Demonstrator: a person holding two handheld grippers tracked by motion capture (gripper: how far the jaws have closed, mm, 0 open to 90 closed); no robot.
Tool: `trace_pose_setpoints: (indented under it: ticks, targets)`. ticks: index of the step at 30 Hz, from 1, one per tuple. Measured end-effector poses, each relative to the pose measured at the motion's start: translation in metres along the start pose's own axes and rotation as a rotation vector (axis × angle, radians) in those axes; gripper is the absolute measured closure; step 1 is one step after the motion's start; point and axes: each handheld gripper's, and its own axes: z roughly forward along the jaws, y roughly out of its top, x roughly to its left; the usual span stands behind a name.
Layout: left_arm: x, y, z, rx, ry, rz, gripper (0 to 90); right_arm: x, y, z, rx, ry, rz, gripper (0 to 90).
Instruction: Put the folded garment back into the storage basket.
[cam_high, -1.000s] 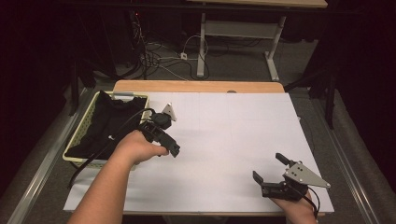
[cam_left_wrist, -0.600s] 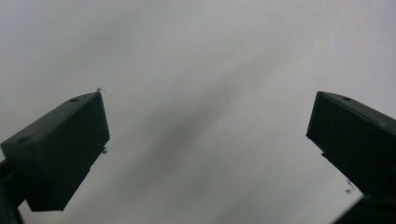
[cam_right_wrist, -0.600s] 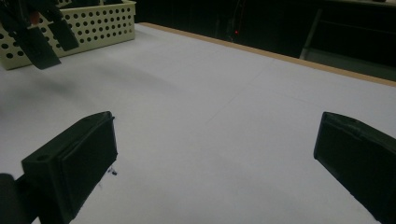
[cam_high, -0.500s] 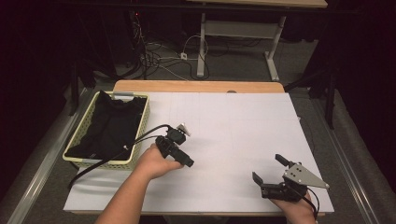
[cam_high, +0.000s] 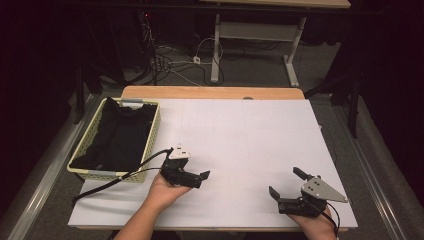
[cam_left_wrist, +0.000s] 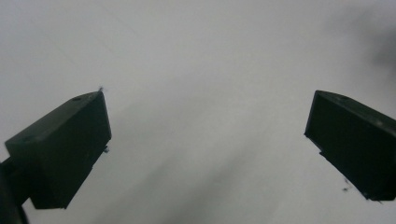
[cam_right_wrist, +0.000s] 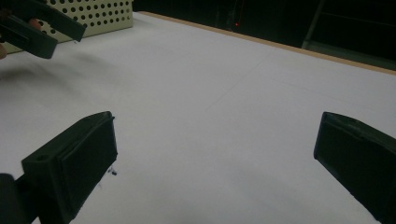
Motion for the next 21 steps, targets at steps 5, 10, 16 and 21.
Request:
trace_pose_setpoints:
  ticks: [5, 10, 16, 21]
  targets:
    - [-0.002, -0.017, -0.014, -0.154, 0.005, 0.015, 0.0, -0.003, -0.001, -0.003, -0.012, -0.007, 0.013, 0.2]
    - [-0.002, -0.034, -0.025, -0.245, 0.011, 0.033, 0.0, -0.007, -0.003, -0.011, -0.041, -0.025, 0.032, 0.1]
    - [-0.004, -0.046, -0.034, -0.307, 0.028, 0.044, 0.0, -0.011, -0.006, -0.019, -0.063, -0.048, 0.052, 0.1]
    - [-0.006, -0.048, -0.034, -0.321, 0.023, 0.062, 0.0, -0.012, -0.008, -0.022, -0.065, -0.067, 0.067, 0.1]
